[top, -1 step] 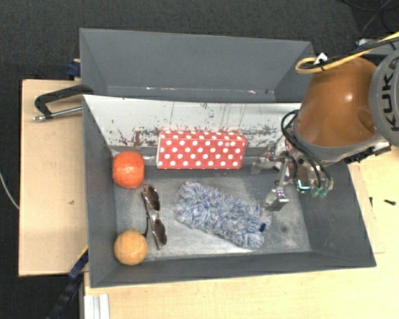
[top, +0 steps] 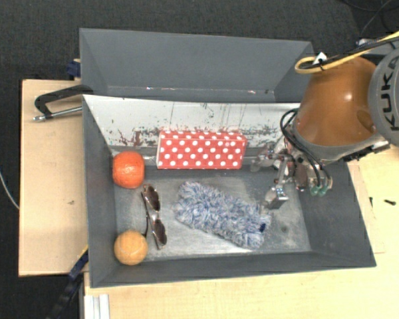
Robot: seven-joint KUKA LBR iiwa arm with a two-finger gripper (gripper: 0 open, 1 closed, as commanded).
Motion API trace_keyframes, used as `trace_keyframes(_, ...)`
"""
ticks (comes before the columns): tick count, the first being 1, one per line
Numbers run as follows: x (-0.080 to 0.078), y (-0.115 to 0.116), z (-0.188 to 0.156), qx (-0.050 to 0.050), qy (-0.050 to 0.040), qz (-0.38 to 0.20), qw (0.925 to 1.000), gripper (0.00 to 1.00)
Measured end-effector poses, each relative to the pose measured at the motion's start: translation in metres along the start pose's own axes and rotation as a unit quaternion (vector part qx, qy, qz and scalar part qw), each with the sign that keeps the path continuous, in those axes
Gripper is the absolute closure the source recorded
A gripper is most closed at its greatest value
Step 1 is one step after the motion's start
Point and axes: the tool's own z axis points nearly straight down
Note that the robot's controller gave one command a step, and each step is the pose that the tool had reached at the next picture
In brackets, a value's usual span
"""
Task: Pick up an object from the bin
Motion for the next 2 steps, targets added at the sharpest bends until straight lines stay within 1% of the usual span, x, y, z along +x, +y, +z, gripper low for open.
trace_keyframes(1, 0.0088, 0.0303, 0.1061, 0.000, 0.0053, -0.087, 0.9962, 1.00)
trace_keyframes(2, 0.0088, 0.0303, 0.1061, 0.000, 0.0053, -0.087, 0.9962, 1.00)
